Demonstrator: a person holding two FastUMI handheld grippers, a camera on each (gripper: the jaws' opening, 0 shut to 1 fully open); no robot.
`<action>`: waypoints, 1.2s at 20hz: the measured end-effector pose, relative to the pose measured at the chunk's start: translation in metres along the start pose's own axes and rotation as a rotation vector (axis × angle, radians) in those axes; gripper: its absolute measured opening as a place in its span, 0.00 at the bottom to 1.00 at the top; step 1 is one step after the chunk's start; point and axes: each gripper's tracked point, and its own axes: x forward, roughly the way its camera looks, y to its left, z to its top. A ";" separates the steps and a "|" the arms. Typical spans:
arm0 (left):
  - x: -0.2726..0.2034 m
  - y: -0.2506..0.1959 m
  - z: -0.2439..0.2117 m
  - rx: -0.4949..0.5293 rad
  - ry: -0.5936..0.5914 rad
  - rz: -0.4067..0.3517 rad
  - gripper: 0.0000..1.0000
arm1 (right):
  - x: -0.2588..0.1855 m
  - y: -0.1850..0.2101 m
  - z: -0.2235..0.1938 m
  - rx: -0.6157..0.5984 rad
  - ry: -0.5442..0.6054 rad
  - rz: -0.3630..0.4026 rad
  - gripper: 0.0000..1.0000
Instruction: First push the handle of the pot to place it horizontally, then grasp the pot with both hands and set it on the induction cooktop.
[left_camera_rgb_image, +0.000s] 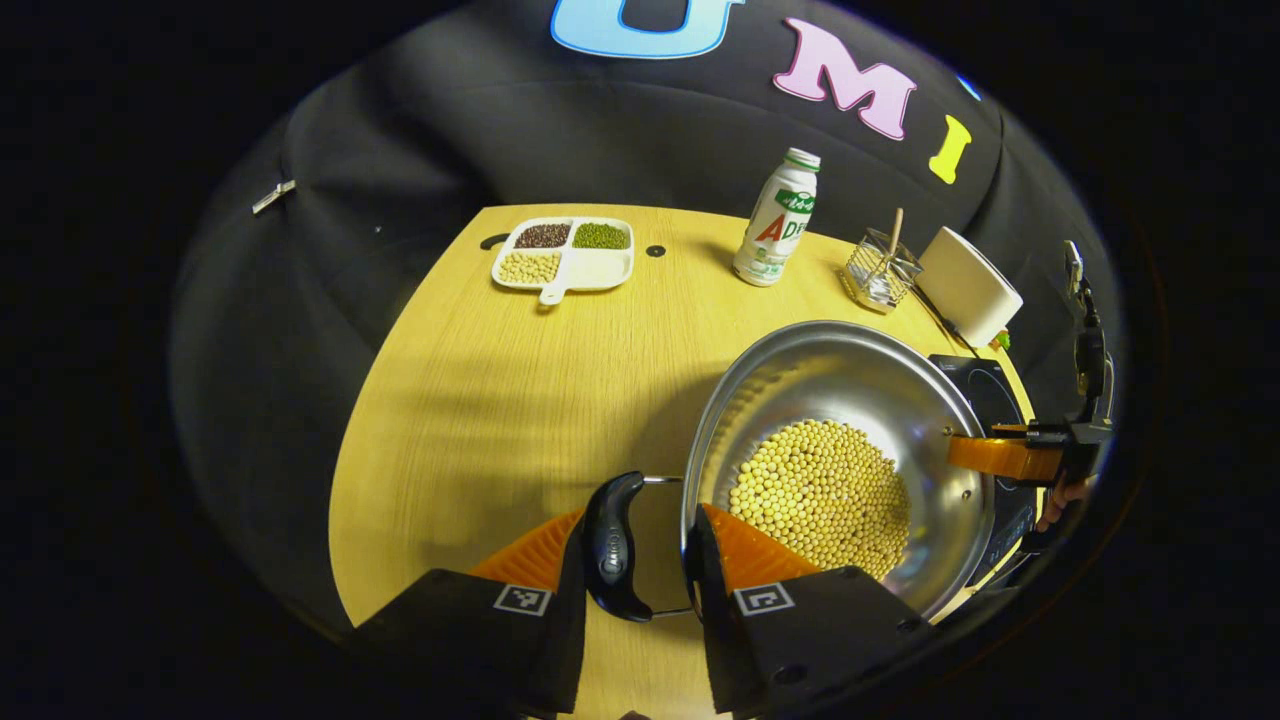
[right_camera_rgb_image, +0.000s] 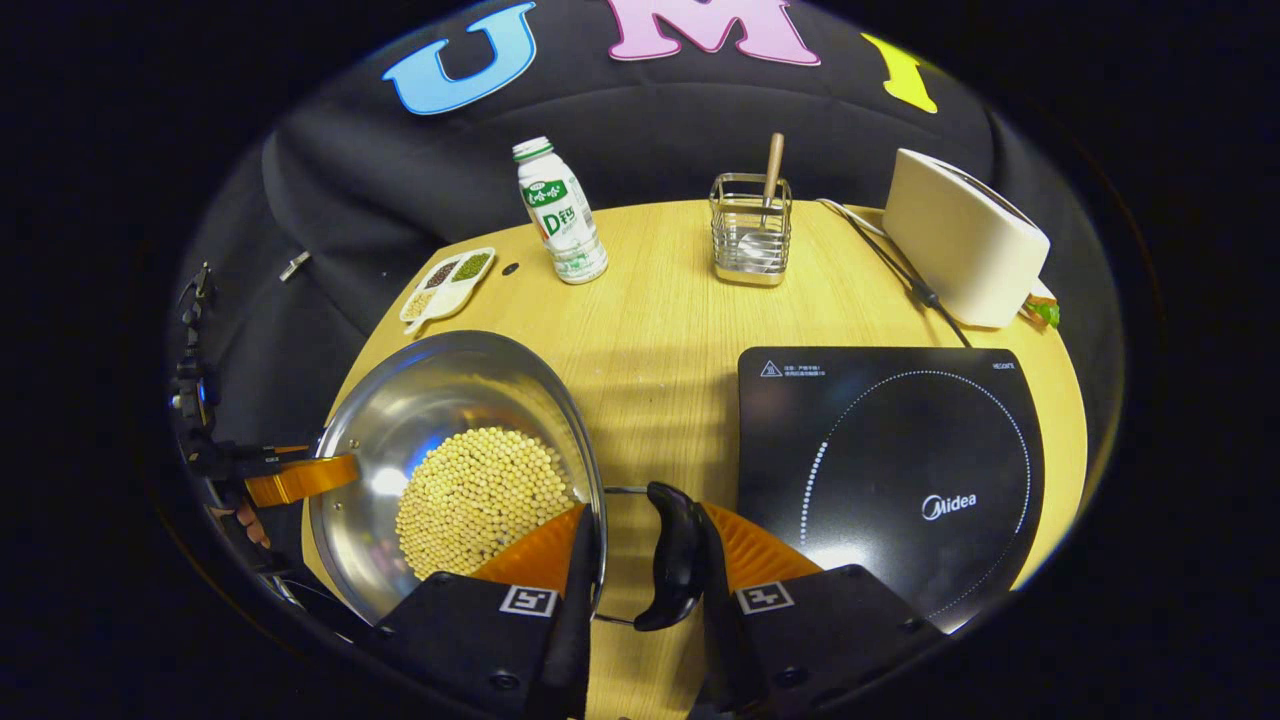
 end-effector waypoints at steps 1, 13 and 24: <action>-0.009 -0.004 0.002 0.005 -0.004 0.005 0.52 | -0.012 0.000 0.000 0.000 0.002 0.006 0.49; -0.046 -0.134 0.021 0.002 0.004 -0.027 0.52 | -0.100 -0.106 0.030 -0.005 -0.019 -0.005 0.50; -0.017 -0.257 0.038 0.037 0.011 -0.087 0.53 | -0.128 -0.226 0.041 0.012 -0.044 -0.055 0.49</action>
